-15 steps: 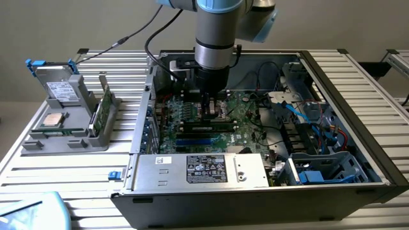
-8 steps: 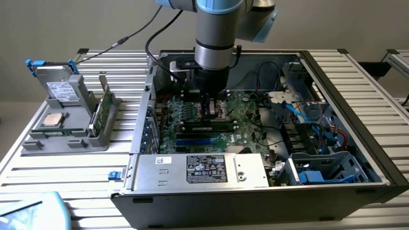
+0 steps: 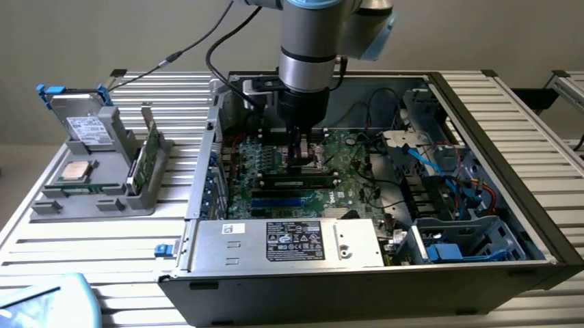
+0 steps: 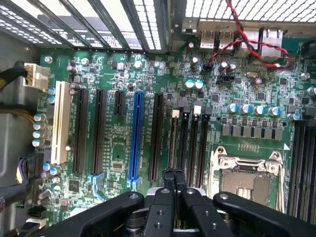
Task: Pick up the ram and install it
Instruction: 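Press down the ram until it locks into place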
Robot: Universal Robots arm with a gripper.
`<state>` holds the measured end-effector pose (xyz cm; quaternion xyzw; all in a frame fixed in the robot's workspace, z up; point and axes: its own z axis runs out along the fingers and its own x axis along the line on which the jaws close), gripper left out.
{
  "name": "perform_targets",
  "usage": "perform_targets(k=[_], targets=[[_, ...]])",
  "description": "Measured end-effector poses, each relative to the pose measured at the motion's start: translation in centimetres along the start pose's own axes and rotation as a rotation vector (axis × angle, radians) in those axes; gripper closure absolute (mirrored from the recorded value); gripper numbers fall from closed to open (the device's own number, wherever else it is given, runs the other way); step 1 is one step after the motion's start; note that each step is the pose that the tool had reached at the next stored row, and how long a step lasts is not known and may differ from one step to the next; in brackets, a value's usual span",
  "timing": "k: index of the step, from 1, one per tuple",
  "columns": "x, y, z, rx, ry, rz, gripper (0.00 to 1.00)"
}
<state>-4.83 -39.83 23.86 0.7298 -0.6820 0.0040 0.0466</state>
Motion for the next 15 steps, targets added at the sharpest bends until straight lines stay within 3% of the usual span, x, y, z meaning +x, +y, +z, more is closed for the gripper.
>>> perform_targets(k=[6,15], targets=[[0.2,-1.72,-0.31,-0.0002,-0.0032,-0.006,0.9],[0.2,-1.85,-0.33,-0.0004,-0.0031,-0.006,0.9]])
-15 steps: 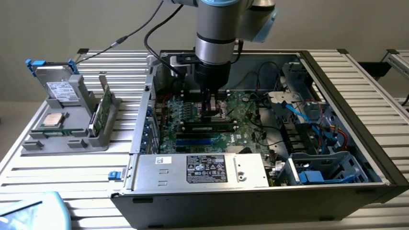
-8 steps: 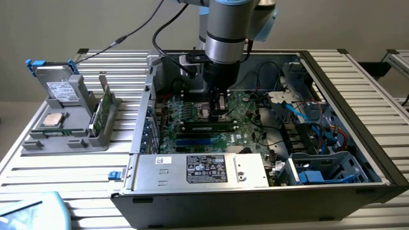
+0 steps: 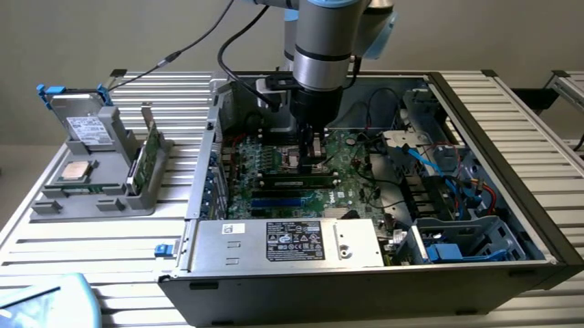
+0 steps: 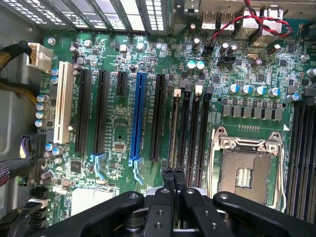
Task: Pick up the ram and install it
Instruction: 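Press down the ram until it locks into place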
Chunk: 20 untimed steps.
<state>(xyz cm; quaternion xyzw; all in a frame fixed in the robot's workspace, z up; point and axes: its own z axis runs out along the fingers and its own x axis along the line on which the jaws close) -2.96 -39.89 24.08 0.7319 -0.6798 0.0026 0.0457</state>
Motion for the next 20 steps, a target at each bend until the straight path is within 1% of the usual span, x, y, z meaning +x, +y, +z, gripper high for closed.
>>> perform_targets(k=[11,20], targets=[[0.0,0.0,0.0,0.0,-0.0002,0.002,0.9],[0.0,0.02,0.0,-0.006,-0.006,0.094,0.9]])
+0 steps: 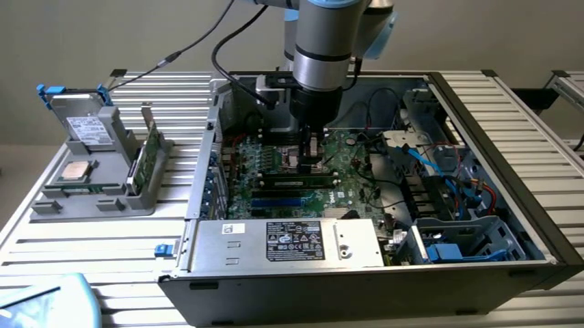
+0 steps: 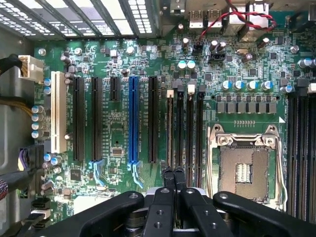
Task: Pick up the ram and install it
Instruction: 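Press down the ram until it locks into place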
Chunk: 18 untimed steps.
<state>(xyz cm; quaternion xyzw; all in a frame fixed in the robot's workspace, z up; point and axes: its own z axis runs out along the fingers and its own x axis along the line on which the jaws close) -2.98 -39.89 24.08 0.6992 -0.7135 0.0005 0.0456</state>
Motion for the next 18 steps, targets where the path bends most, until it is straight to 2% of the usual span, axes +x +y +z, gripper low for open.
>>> perform_targets(k=[10,18], targets=[[0.0,0.01,0.0,-0.0078,-0.0074,0.118,0.9],[0.0,0.01,0.01,-0.0161,-0.0154,0.243,0.9]])
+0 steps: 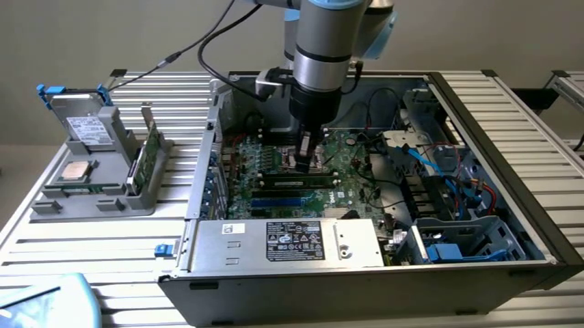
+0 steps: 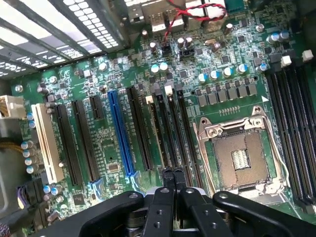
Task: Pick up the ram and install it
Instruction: 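Press down the ram until it locks into place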
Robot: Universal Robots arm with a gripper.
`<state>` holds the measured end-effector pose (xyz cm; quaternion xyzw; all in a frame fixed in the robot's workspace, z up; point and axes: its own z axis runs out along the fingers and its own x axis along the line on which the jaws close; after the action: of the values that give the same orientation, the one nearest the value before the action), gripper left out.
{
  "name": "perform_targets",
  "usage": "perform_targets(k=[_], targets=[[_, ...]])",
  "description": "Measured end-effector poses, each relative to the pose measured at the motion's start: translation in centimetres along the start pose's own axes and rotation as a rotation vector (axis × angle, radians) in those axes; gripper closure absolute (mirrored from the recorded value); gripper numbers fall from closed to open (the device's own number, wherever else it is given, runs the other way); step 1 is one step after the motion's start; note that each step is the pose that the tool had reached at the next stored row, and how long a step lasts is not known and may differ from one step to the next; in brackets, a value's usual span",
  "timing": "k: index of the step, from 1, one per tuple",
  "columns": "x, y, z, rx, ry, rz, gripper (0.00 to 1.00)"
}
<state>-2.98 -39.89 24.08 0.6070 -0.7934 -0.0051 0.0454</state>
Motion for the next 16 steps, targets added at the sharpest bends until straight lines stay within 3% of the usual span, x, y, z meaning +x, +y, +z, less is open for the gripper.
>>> perform_targets(k=[16], targets=[[-0.01,-0.01,0.09,-0.0181,-0.0174,0.274,0.9]])
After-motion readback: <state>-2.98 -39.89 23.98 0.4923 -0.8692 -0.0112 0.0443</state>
